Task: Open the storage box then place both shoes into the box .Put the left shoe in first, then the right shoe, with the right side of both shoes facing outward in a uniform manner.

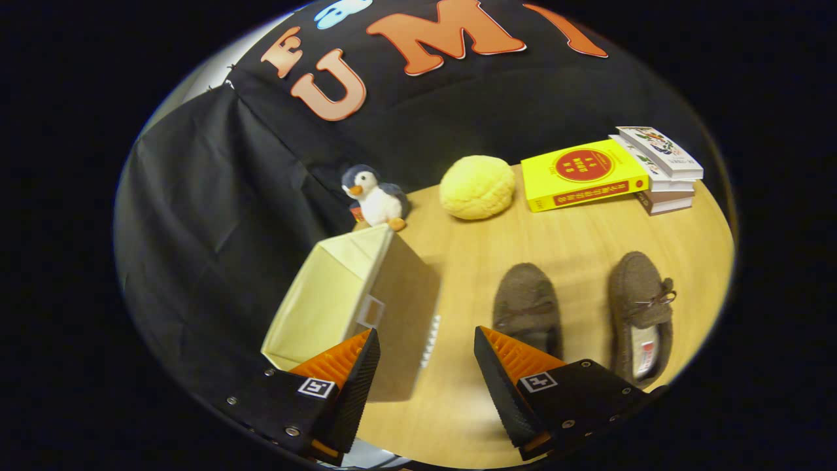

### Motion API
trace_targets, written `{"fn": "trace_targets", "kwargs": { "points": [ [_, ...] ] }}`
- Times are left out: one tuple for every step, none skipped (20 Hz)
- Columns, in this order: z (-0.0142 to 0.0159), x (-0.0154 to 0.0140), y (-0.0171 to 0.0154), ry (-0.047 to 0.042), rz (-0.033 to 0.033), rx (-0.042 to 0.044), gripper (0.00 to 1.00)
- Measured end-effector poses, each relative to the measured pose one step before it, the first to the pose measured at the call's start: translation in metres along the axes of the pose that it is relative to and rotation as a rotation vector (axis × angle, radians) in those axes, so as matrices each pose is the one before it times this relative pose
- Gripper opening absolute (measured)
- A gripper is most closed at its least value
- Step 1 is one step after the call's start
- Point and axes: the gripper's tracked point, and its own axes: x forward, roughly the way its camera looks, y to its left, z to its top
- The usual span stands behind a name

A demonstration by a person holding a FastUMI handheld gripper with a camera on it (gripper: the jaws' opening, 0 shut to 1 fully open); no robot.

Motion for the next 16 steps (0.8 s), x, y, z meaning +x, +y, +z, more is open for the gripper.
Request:
{"fn": "trace_targets", "kwargs": {
  "points": [
    [-0.00564, 0.00125, -0.01144, 0.01838, -0.02156, -0.02604, 0.87],
    [-0.00432, 0.00068, -0.00893, 0.01063, -0.01683, -0.01887, 0.87],
    [-0.00632, -0.00015, -0.00917, 0.00904, -0.01438, -0.01679, 0.87],
    [-0.00313, 0.00223, -0.01069, 0.00315, -0.02300, -0.01256, 0.87],
    [-0.00381, 0.00257, -0.01004, 0.00758, -0.02577, -0.01408, 0.87],
    [-0.00448, 0.00410, -0.00873, 0.01543, -0.02006, -0.01824, 0.87],
    [-0.00478, 0.00403, -0.00815, 0.01710, -0.02052, -0.02440, 0.87],
    [-0.00227, 0.00419, -0.00781, 0.00870, -0.02063, -0.02438, 0.87],
    [-0.00190, 0.00632, -0.00644, 0.00337, -0.01741, -0.02108, 0.87],
    [-0.00027, 0.00620, -0.00471, 0.00588, -0.01209, -0.01805, 0.86],
    [-0.00071, 0.00629, -0.00395, 0.00510, -0.01088, -0.01377, 0.85],
    [0.00221, 0.00636, -0.00217, -0.00037, -0.00563, -0.00999, 0.83],
    [0.00275, 0.00617, -0.00128, -0.00543, -0.00444, -0.00524, 0.82],
    [0.00160, 0.00633, -0.00141, 0.00163, -0.00383, -0.00230, 0.79],
    [-0.00102, 0.00589, -0.00144, 0.00603, -0.00468, 0.00190, 0.77],
    [-0.00099, 0.00539, -0.00191, 0.00869, -0.00519, 0.00224, 0.74]
  ]
}}
